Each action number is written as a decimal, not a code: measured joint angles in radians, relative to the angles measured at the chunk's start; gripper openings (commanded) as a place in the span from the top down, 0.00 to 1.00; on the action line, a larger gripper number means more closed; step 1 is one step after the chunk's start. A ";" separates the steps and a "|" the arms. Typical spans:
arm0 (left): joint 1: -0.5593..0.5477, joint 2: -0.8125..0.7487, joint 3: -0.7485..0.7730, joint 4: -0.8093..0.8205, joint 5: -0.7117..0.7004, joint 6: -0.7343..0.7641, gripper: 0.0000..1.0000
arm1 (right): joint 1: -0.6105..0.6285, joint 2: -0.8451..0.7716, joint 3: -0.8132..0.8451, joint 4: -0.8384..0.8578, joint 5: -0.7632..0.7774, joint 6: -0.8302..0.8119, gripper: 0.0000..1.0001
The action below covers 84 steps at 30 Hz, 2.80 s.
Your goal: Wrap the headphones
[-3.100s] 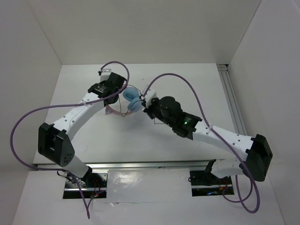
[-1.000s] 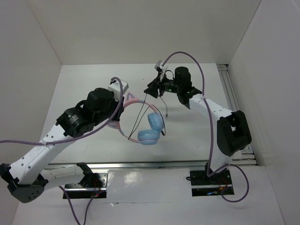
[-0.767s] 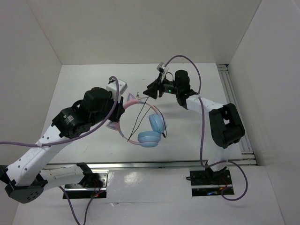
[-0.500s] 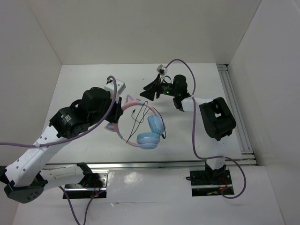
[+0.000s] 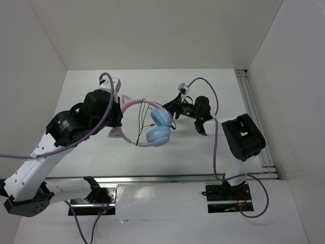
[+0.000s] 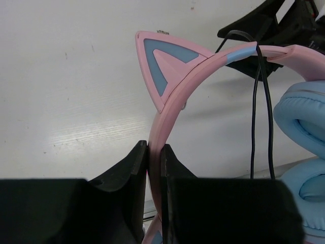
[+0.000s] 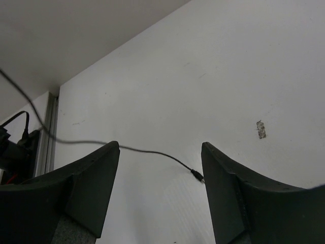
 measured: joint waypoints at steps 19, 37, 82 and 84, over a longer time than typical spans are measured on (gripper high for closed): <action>0.000 0.039 0.103 -0.094 -0.079 -0.093 1.00 | 0.143 0.173 0.046 -0.023 -0.031 -0.153 0.23; 0.007 0.056 0.105 -0.097 -0.078 -0.093 1.00 | 0.151 0.361 0.233 -0.175 0.060 -0.241 0.50; 0.284 0.541 0.023 0.041 -0.406 -0.193 1.00 | 0.560 -0.601 0.076 -0.934 0.707 -0.343 1.00; 0.262 0.575 0.023 0.018 -0.387 -0.197 1.00 | 0.562 -0.601 0.108 -0.964 0.703 -0.349 1.00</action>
